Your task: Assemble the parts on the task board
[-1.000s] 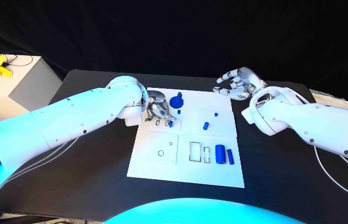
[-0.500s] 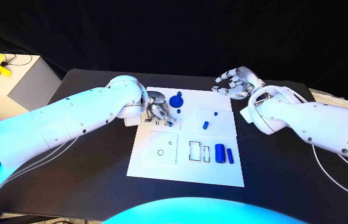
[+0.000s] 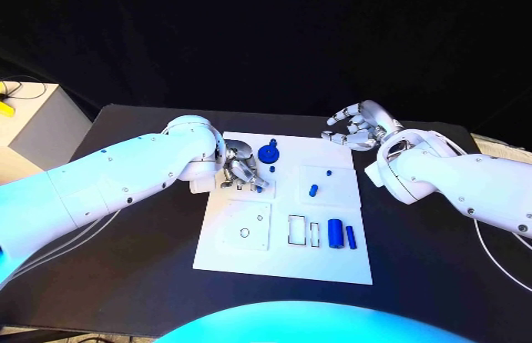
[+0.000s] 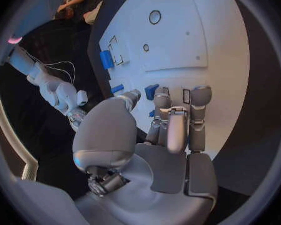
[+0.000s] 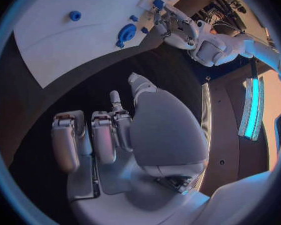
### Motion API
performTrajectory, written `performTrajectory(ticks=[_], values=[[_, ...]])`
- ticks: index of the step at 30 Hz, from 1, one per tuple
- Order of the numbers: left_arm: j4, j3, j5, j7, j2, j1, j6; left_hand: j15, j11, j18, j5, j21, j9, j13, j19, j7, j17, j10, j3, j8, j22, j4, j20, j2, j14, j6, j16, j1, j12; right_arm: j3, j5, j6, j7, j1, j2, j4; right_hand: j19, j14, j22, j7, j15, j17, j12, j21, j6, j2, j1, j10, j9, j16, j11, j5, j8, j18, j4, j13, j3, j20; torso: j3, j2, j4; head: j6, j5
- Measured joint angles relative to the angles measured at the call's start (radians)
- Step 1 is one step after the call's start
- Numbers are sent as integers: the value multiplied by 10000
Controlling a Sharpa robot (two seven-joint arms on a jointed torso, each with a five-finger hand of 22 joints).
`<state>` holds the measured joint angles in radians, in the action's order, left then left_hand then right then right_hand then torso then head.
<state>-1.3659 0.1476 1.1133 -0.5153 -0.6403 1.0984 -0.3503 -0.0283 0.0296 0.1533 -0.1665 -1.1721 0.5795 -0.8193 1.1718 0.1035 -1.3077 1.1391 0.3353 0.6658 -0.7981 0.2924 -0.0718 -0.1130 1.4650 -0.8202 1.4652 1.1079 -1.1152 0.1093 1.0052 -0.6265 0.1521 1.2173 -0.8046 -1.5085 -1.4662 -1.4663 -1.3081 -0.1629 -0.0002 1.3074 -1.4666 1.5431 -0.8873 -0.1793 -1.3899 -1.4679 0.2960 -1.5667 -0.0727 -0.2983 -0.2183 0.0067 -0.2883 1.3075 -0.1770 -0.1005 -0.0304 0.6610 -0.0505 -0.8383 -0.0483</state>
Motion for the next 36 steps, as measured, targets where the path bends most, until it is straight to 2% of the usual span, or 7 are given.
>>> performTrajectory(ticks=[11,31,35,36], values=[[33,0,-161,-3,50,0,-9,0,27,-1,0,0,73,-19,0,0,1,-27,0,47,10,0,0,94,0,0,0,94,0,0,0,29,24,-8,21,-7,0,0,1,0,0,0,0,0,0,0,0,0,1,0,0,0,0,0,0,-1,0,0,0,-1,-15,-22,19],[305,-25,-284,-8,160,0,-142,0,-11,0,0,-2,115,-84,0,0,1,-63,1,57,-53,-1,0,94,0,0,0,95,-63,1,0,63,46,-15,24,-27,0,0,4,0,0,0,0,0,0,0,0,0,2,0,0,0,0,0,0,6,0,0,0,7,-36,-65,73],[377,-25,-285,-10,186,0,-153,0,-10,0,0,-80,214,-166,0,-38,1,-62,144,134,-162,-30,0,300,0,38,45,300,-131,1,0,72,48,-17,28,-26,0,0,5,0,0,0,0,0,0,0,0,0,2,0,0,0,0,0,0,5,0,0,-1,8,-36,-71,80],[393,-26,-286,-10,198,0,-155,0,-10,0,0,-80,232,-169,0,-38,1,-62,156,135,-172,-41,0,286,0,38,45,324,-150,1,1,74,48,-18,29,-25,0,0,5,0,0,0,0,0,0,0,0,0,2,0,0,0,0,0,0,5,0,0,-1,8,-35,-72,81]])
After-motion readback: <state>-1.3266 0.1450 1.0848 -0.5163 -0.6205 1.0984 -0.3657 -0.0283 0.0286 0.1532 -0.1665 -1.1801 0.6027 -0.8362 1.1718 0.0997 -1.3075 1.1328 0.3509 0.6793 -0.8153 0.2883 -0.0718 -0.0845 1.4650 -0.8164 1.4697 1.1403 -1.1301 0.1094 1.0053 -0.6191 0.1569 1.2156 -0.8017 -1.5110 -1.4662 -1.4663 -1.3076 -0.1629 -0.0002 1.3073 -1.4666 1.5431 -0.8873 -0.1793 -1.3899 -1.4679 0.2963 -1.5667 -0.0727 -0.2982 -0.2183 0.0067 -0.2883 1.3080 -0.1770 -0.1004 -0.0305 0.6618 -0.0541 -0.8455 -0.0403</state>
